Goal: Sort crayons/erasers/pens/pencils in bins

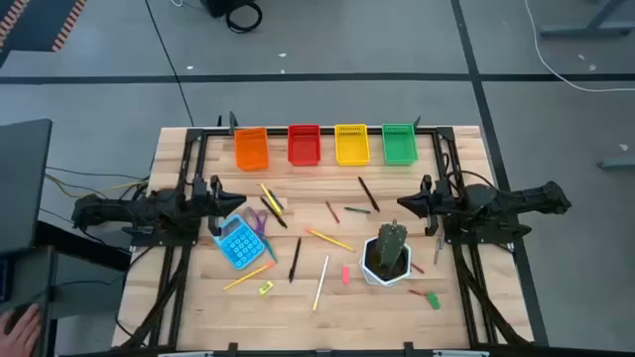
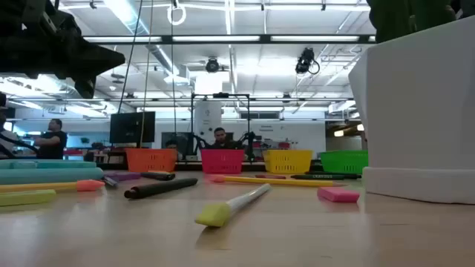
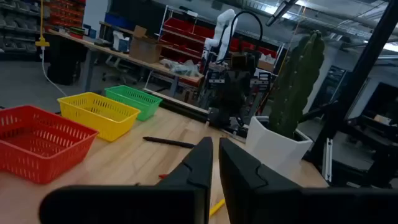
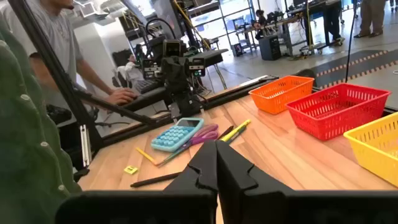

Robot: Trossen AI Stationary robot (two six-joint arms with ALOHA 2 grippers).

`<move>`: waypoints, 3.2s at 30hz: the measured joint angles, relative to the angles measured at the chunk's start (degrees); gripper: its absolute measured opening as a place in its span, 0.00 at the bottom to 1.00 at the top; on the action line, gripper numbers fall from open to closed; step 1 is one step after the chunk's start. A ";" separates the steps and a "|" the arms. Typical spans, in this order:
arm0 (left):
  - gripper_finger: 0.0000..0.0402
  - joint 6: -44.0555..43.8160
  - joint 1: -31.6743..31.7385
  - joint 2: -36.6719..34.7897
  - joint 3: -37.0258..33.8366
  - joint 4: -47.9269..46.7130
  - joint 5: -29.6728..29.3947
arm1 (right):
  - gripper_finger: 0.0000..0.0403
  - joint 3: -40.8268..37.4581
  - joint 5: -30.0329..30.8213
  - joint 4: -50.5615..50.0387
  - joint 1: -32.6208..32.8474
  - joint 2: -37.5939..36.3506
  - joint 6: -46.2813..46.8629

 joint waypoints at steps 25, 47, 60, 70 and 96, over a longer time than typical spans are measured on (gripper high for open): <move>0.07 0.02 -0.02 0.00 -0.02 0.00 0.00 | 0.01 0.02 0.00 0.02 0.00 0.00 -0.02; 0.06 0.00 -0.01 0.00 -0.01 0.01 0.00 | 0.01 0.00 -0.02 0.00 0.00 -0.02 0.00; 0.09 0.03 0.00 0.00 -0.01 0.10 0.00 | 0.01 0.00 0.00 0.00 0.00 0.00 0.00; 0.06 -5.30 0.05 1.85 4.07 -0.20 0.00 | 0.01 0.02 -0.02 0.02 0.00 -0.02 0.00; 0.08 -40.29 0.05 62.68 43.49 -8.99 0.02 | 0.01 0.01 9.66 -0.54 -0.26 0.04 -7.23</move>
